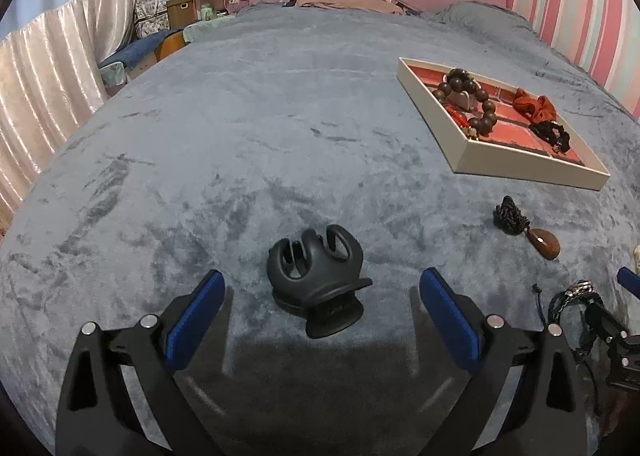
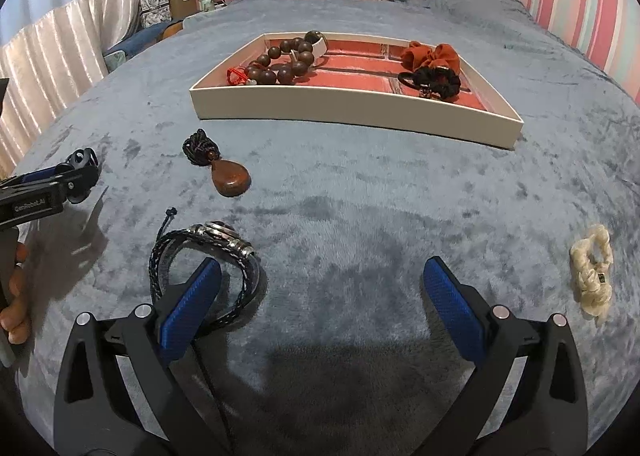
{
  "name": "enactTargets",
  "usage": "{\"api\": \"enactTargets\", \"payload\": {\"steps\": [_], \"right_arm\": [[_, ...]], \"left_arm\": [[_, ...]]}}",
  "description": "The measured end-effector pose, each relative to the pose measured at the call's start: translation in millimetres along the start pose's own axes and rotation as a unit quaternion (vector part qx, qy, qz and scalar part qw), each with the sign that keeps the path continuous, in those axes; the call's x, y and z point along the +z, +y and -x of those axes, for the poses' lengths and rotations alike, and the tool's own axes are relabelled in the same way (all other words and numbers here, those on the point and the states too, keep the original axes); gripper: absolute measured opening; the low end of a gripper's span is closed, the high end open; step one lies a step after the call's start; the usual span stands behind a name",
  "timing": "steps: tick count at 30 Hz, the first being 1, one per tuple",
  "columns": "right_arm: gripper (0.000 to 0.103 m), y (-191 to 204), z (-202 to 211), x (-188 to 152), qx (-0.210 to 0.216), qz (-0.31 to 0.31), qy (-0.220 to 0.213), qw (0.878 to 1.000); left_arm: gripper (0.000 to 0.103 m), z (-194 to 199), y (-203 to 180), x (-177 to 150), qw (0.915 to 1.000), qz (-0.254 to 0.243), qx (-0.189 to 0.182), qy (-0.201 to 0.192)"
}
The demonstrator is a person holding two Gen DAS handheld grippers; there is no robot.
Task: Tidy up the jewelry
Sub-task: 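Move the left tool to the black claw clip while the right tool approaches the braided leather bracelet, then close the left tool on the claw clip while the right tool grips the braided bracelet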
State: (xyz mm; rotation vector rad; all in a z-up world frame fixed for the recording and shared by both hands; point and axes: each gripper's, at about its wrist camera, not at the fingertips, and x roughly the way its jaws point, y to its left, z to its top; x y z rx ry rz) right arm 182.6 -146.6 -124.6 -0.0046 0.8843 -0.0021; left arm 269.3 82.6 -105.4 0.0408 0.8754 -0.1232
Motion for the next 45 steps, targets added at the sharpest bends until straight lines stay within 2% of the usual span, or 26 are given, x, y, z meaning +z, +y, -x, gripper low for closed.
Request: {"api": "enactTargets", "payload": {"steps": [8,14,17,21,24,27,28,29,30,33,35,36,39,45], "right_arm": [[0.097,6,-1,2,-0.011,0.015,-0.002,1.000],[0.091,10,-4,3,-0.015,0.025,0.001,1.000],[0.083,12,-5,3,-0.011,0.030,0.002,0.999],[0.070,14,-6,3,-0.003,0.036,0.004,0.999],[0.063,16,-6,2,0.002,0.041,0.005,0.999],[0.062,17,-6,2,0.004,0.040,0.005,0.999],[0.058,16,-6,2,0.005,0.040,0.004,0.999],[0.055,16,-6,2,0.006,0.040,0.004,0.999],[0.049,17,-5,2,0.006,0.041,0.003,0.999],[0.041,19,-5,2,0.006,0.046,0.003,0.999],[0.029,20,-5,2,0.010,0.049,0.003,0.999],[0.024,21,-5,2,0.010,0.051,0.003,0.999],[0.017,22,-5,2,0.011,0.055,0.003,0.998],[0.013,17,0,4,0.012,0.046,-0.004,0.999]], "left_arm": [[0.096,-2,7,3,0.9998,0.015,-0.013,0.002],[0.095,-2,8,3,0.9998,0.015,-0.014,0.003],[0.092,-5,8,3,0.9998,0.014,-0.015,0.006],[0.076,-12,12,3,0.9993,0.021,-0.021,0.022],[0.073,-13,15,2,0.9993,0.023,-0.020,0.022],[0.073,-12,16,1,0.9993,0.024,-0.022,0.021],[0.073,-13,15,2,0.9993,0.023,-0.021,0.020],[0.069,-13,15,2,0.9993,0.023,-0.021,0.020],[0.060,-13,15,1,0.9994,0.021,-0.019,0.020],[0.053,-14,16,2,0.9995,0.020,-0.015,0.021],[0.048,-14,17,2,0.9994,0.022,-0.016,0.019],[0.047,-14,19,2,0.9993,0.024,-0.019,0.019],[0.047,-14,20,2,0.9993,0.026,-0.021,0.018],[0.046,-11,19,2,0.9995,0.026,-0.015,0.013]]}}
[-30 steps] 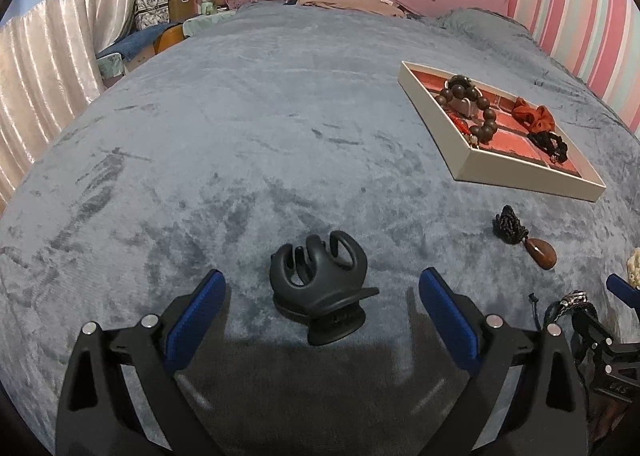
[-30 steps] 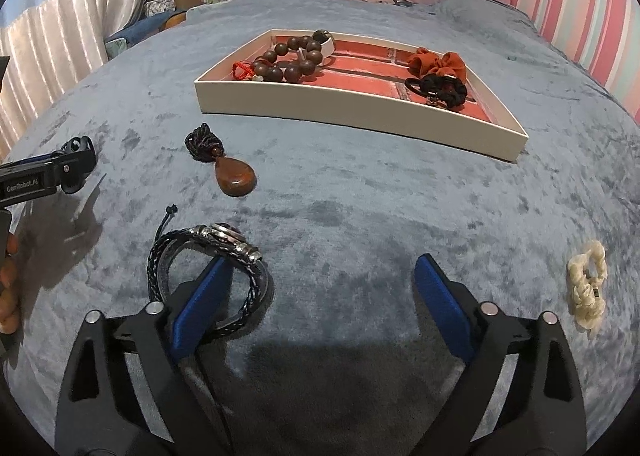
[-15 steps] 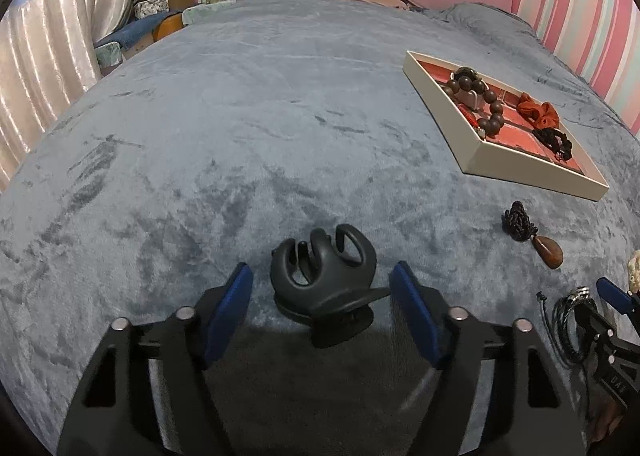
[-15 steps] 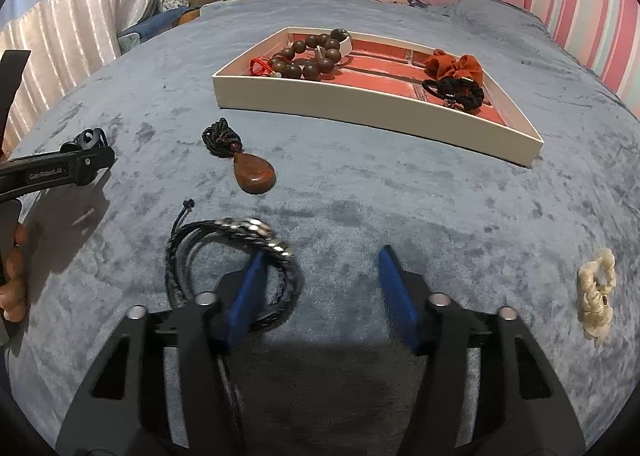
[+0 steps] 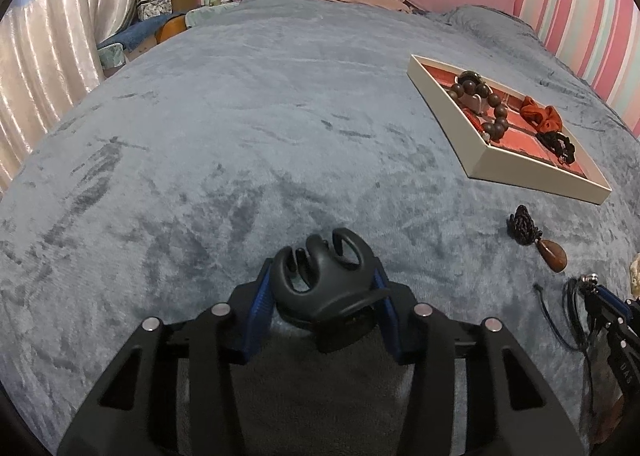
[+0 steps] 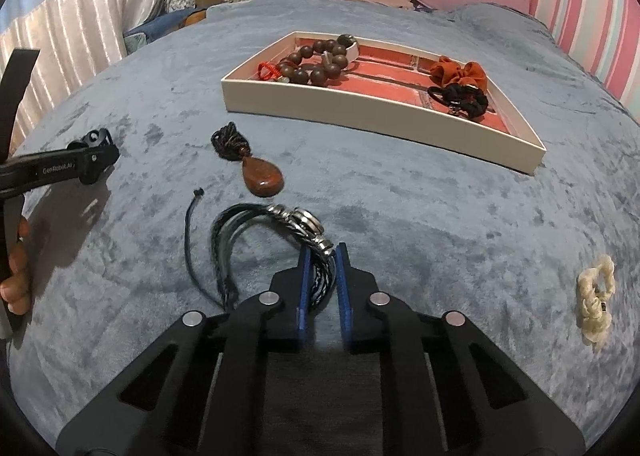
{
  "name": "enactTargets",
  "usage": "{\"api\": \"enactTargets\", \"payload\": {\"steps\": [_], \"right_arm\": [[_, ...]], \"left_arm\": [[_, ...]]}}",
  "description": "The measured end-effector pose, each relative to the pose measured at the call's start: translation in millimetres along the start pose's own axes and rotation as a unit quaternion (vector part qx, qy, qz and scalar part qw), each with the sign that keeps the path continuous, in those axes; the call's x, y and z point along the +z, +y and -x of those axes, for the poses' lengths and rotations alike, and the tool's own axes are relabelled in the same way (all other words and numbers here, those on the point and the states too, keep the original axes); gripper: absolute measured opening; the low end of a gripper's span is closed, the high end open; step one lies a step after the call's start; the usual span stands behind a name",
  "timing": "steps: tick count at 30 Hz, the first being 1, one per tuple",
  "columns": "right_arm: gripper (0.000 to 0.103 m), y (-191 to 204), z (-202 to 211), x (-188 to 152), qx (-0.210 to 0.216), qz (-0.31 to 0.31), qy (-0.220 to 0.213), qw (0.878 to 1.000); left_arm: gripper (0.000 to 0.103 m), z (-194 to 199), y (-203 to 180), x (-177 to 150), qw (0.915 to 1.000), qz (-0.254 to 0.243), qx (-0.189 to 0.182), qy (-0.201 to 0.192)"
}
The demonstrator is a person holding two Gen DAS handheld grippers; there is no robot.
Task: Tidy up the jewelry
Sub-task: 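Close the left tool on the claw clip while the right tool grips the braided bracelet, then carry the claw clip and braided bracelet in both tools over the tray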
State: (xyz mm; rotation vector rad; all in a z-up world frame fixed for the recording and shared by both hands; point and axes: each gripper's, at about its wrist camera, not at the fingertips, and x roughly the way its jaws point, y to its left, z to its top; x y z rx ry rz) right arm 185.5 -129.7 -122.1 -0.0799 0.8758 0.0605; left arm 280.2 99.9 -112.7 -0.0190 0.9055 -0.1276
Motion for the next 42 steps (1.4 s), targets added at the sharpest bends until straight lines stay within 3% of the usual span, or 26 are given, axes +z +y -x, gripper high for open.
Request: {"api": "enactTargets", "payload": {"steps": [9,16,29,36,42], "right_arm": [[0.013,-30,9,14,-0.013,-0.019,-0.019,1.000],[0.013,-67,20,53,-0.030,-0.027,-0.047,0.998],[0.013,-149,26,134,-0.067,-0.050,-0.069,0.994],[0.013,-177,10,166,-0.089,-0.057,-0.073,0.992],[0.013,-193,-29,177,-0.093,-0.056,-0.052,0.993]], "left_arm": [[0.046,18,-13,5,0.9996,-0.015,0.007,-0.022],[0.046,40,-50,22,0.9979,-0.043,0.000,-0.048],[0.046,39,-144,109,0.9941,-0.057,-0.054,-0.074],[0.046,-3,-176,149,0.9953,-0.063,-0.047,-0.055],[0.046,-64,-181,152,0.9978,-0.061,-0.020,-0.015]]}}
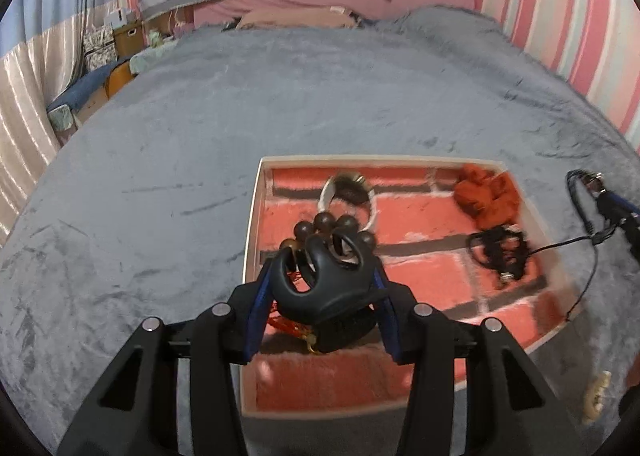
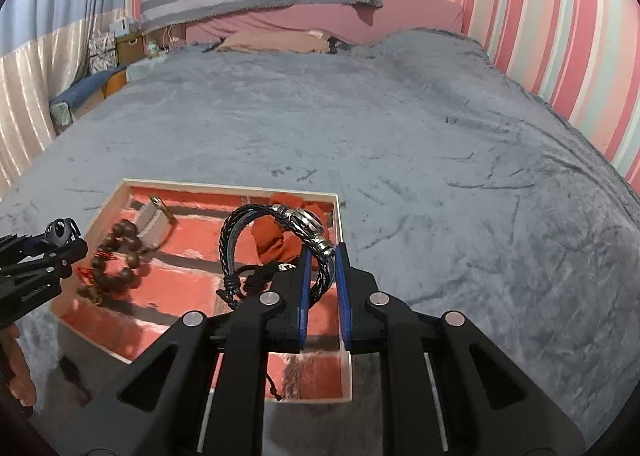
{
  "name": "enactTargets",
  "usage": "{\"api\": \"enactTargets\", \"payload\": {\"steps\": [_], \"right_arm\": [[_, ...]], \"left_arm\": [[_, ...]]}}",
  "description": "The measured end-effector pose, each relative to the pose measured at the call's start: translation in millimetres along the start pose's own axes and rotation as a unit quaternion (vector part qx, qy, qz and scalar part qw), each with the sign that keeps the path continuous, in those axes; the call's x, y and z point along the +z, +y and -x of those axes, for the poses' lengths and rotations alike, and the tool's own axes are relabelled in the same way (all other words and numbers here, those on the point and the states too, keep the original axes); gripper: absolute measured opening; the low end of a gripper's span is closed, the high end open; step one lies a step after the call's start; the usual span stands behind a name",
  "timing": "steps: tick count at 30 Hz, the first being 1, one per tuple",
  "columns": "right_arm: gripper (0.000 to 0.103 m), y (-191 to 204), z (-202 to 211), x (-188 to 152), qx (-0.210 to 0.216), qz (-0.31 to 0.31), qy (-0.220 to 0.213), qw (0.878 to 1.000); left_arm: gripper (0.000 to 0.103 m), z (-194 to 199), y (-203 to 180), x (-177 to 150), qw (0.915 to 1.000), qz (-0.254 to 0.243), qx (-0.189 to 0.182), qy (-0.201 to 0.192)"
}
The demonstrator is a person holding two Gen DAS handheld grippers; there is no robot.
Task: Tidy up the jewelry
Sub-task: 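Carry the claw clip and braided bracelet in both tools over the tray, then open both tools to drop the claw clip and braided bracelet into the tray, then move the left tool to the dark teardrop pendant while the right tool approaches the cream scrunchie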
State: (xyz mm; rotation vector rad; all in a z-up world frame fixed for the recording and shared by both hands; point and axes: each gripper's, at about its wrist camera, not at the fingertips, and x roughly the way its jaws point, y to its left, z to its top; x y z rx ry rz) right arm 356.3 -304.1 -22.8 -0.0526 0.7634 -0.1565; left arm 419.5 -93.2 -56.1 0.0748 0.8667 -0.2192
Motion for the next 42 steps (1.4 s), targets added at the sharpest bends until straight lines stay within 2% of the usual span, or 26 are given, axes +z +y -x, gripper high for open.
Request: {"api": "enactTargets", "payload": {"steps": [7,11,15,17,19,20,22,25,26,27,30,31,34,36,42], "right_arm": [[0.013,9,-60,-22,0.019,0.002,0.047,0.999],[0.013,21,-83,-29,0.020,0.016,0.067,0.997],[0.015,27,-96,-31,0.025,0.020,0.081,0.996],[0.026,28,-98,-31,0.027,0.021,0.081,0.996],[0.056,28,-98,-32,0.030,0.021,0.085,0.996],[0.059,28,-98,-32,0.032,0.022,0.084,0.996],[0.069,26,-92,-32,0.030,0.023,0.076,0.996],[0.079,19,-80,-32,0.043,0.008,0.066,0.997],[0.080,18,-76,-31,0.047,0.004,0.064,0.997],[0.083,16,-70,-32,0.050,-0.002,0.061,0.997],[0.093,10,-48,-33,0.060,-0.017,0.048,0.997],[0.097,8,-40,-34,0.062,-0.021,0.043,0.997],[0.099,5,-16,-39,0.071,-0.030,0.030,0.997],[0.099,2,1,-45,0.074,-0.036,0.028,0.996],[0.099,-9,52,-68,0.081,-0.047,0.015,0.995]], "left_arm": [[0.046,-43,0,-11,0.9997,-0.004,0.014,0.022],[0.047,-52,-1,-11,0.9994,-0.012,0.028,0.015],[0.047,-58,5,-9,0.9992,-0.006,0.027,0.029],[0.048,-58,7,-9,0.9991,-0.004,0.025,0.034],[0.052,-57,9,-8,0.9990,-0.004,0.024,0.038],[0.053,-55,9,-8,0.9991,-0.004,0.021,0.038],[0.057,-48,7,-9,0.9992,-0.005,0.021,0.035],[0.059,-31,2,-9,0.9996,-0.007,0.009,0.027],[0.061,-24,1,-10,0.9997,-0.007,0.007,0.022],[0.070,-16,-1,-11,0.9998,-0.007,0.006,0.016],[0.080,7,-5,-14,0.9999,-0.009,0.006,-0.003],[0.081,16,-6,-16,0.9999,-0.008,0.004,-0.008],[0.083,39,-6,-24,0.9998,-0.001,-0.005,-0.017],[0.090,55,-7,-32,0.9997,0.001,-0.003,-0.024],[0.091,96,-8,-62,0.9992,0.000,-0.003,-0.039]]}}
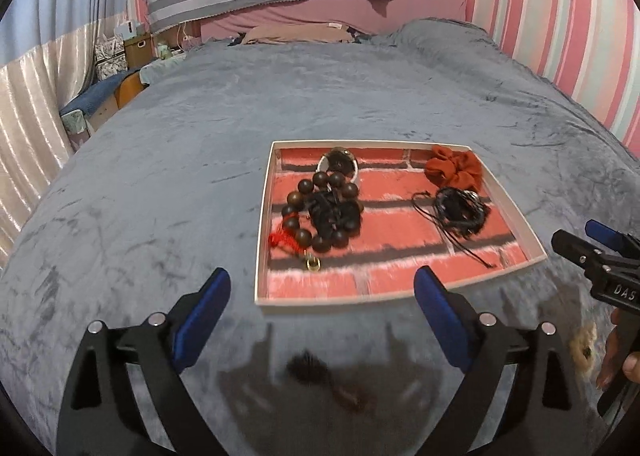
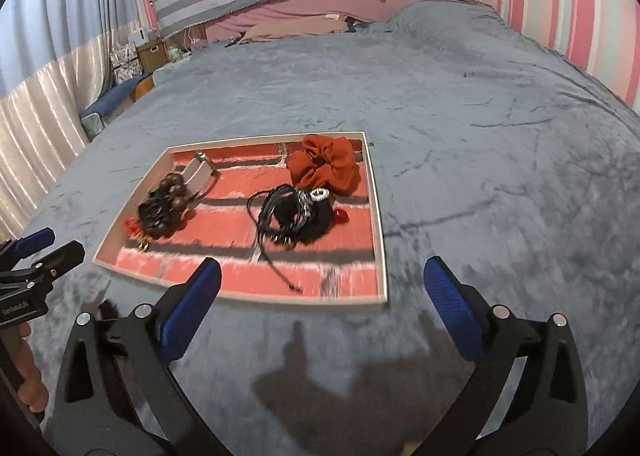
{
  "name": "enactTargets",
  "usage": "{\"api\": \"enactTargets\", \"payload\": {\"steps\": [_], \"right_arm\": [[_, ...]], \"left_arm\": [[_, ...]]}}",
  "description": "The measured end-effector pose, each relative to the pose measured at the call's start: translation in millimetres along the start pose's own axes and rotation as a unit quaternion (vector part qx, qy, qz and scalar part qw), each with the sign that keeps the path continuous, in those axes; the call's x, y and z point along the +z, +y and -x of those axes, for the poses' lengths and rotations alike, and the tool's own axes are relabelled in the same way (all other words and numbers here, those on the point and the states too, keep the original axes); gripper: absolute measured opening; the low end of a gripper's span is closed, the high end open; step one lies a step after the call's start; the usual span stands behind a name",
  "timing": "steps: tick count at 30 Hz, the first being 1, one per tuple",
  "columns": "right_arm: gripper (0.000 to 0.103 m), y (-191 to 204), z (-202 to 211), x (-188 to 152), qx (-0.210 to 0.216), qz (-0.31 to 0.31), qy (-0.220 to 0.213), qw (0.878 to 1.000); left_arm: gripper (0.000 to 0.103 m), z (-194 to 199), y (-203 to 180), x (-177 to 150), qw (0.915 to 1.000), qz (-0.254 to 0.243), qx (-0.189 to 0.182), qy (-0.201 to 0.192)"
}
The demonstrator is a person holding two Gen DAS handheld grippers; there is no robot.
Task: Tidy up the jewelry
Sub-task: 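Move the left tool to the dark teardrop pendant while the right tool approaches the cream scrunchie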
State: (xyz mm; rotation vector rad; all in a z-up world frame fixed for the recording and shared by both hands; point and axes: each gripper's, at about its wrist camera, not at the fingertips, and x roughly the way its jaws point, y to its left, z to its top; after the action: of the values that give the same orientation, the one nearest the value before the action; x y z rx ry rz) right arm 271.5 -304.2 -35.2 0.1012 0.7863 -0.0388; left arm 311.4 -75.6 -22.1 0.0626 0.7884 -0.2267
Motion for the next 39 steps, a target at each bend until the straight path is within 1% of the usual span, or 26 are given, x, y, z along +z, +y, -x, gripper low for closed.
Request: {"api": "enactTargets", "payload": {"steps": [7,11,16,20,26,28,32,39], "right_arm": [[0.099,-5,62,-33,-0.001,0.013,-0.030,0.999],[0.099,-11,89,-56,-0.014,0.023,-0.036,0.999],[0.099,-28,104,-83,-0.027,0.020,-0.040,0.999],[0.099,-48,98,-104,-0.035,-0.002,-0.031,0.999],[0.099,-66,81,-122,-0.054,-0.015,-0.020,0.998],[0.099,-70,75,-125,-0.062,-0.016,-0.018,0.998],[0.099,-75,57,-130,-0.061,-0.015,0.001,0.998],[0.099,-78,29,-136,-0.070,-0.017,0.040,0.997]], "left_arm": [[0.093,55,-2,-35,0.9996,0.001,-0.003,-0.027],[0.093,80,-8,-53,0.9994,-0.006,-0.003,-0.034],[0.093,95,-10,-73,0.9992,-0.003,-0.007,-0.039],[0.093,91,-12,-88,0.9996,-0.002,-0.008,-0.029],[0.093,65,-15,-98,1.0000,0.002,-0.003,-0.007],[0.093,55,-15,-99,1.0000,0.002,0.001,-0.002],[0.093,34,-17,-99,0.9999,-0.005,0.011,0.006],[0.093,0,-10,-88,0.9997,0.000,0.011,0.023]]}}
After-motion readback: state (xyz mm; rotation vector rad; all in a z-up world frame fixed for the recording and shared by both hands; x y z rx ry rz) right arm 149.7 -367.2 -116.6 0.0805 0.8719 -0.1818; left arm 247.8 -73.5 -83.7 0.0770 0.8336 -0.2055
